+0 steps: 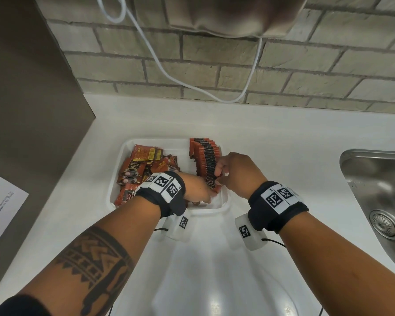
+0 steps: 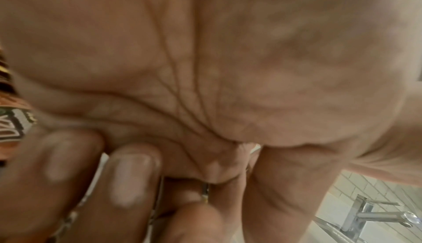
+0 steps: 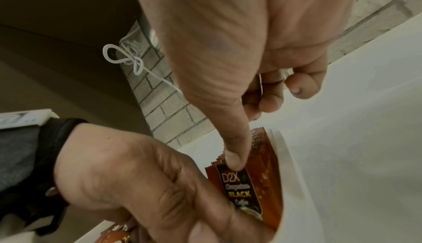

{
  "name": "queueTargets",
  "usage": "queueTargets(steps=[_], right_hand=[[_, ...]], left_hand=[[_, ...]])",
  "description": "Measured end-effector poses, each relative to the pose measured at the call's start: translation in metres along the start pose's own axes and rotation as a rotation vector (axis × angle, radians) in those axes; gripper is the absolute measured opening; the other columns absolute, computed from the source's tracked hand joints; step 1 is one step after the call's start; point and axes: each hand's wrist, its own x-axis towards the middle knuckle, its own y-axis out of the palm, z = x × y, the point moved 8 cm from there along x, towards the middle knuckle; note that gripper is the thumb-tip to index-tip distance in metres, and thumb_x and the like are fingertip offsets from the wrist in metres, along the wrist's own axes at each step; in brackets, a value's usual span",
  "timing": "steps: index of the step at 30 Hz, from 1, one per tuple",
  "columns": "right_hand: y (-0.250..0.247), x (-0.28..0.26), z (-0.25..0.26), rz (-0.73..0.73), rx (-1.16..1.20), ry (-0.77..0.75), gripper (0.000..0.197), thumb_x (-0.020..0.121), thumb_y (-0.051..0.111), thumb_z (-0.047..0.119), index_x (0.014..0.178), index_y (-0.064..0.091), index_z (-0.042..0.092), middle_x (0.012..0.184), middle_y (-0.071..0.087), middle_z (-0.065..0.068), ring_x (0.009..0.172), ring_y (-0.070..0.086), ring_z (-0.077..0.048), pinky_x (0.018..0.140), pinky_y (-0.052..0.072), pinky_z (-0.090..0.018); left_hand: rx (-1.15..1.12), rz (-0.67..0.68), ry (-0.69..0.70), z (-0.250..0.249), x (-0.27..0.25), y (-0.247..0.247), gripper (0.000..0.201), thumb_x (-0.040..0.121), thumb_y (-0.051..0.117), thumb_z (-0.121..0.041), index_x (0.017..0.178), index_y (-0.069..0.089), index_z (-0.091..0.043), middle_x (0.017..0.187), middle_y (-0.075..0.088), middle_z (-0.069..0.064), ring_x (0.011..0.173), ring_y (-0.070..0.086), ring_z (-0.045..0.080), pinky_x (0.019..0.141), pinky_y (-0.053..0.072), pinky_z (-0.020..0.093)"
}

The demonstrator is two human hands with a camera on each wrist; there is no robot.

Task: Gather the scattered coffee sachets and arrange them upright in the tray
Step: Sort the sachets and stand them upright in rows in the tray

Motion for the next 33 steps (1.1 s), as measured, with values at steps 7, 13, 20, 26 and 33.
queueTargets(steps=[7, 13, 20, 26, 33], right_hand=[[-0.002, -0.003, 0.002, 0.003, -0.006, -0.003, 0.017, 0.08, 0.078, 0.018, 0.083, 0.064, 0.028, 0.096, 0.056, 0.004, 0.092, 0.06, -0.018, 0.08, 0.048, -0.03], [-0.009, -0.006, 0.005, -0.016, 0.004, -0.005, 0.013, 0.08, 0.08, 0.018, 0.087, 0.069, 0.022, 0.091, 0.055, 0.006, 0.09, 0.061, -0.019, 0.078, 0.049, -0.03], [-0.016, -0.012, 0.007, -0.068, 0.006, -0.028, 0.009, 0.083, 0.077, 0.021, 0.087, 0.069, 0.022, 0.088, 0.053, 0.007, 0.082, 0.054, -0.014, 0.063, 0.037, -0.021], [-0.012, -0.032, 0.018, -0.138, 0.064, -0.06, 0.013, 0.089, 0.063, 0.012, 0.086, 0.072, 0.021, 0.082, 0.062, 0.01, 0.07, 0.054, -0.007, 0.058, 0.035, -0.011], [0.043, -0.039, 0.061, 0.153, 0.067, -0.018, 0.01, 0.096, 0.059, 0.026, 0.093, 0.068, 0.021, 0.095, 0.068, 0.004, 0.089, 0.064, -0.016, 0.078, 0.053, -0.028]], left_hand=[[-0.013, -0.007, -0.009, 0.002, -0.002, -0.002, 0.014, 0.101, 0.046, -0.027, 0.111, 0.055, -0.026, 0.098, 0.06, 0.002, 0.085, 0.05, 0.017, 0.08, 0.044, 0.028], [-0.027, 0.029, -0.022, 0.001, -0.007, 0.0, 0.042, 0.1, 0.047, -0.03, 0.142, 0.054, -0.026, 0.111, 0.068, 0.005, 0.095, 0.059, 0.021, 0.099, 0.048, 0.037], [-0.006, -0.02, 0.013, -0.002, -0.025, -0.006, 0.039, 0.105, 0.042, -0.032, 0.141, 0.056, -0.022, 0.124, 0.065, 0.002, 0.116, 0.058, 0.023, 0.108, 0.042, 0.033], [-0.106, -0.284, -0.051, 0.053, -0.054, -0.033, 0.021, 0.098, 0.057, -0.031, 0.104, 0.075, -0.024, 0.103, 0.071, -0.007, 0.092, 0.065, 0.014, 0.08, 0.052, 0.029], [0.229, -0.362, -0.115, 0.081, -0.055, -0.046, 0.044, 0.088, 0.068, -0.037, 0.13, 0.06, -0.026, 0.131, 0.056, 0.002, 0.113, 0.057, 0.025, 0.096, 0.051, 0.04]])
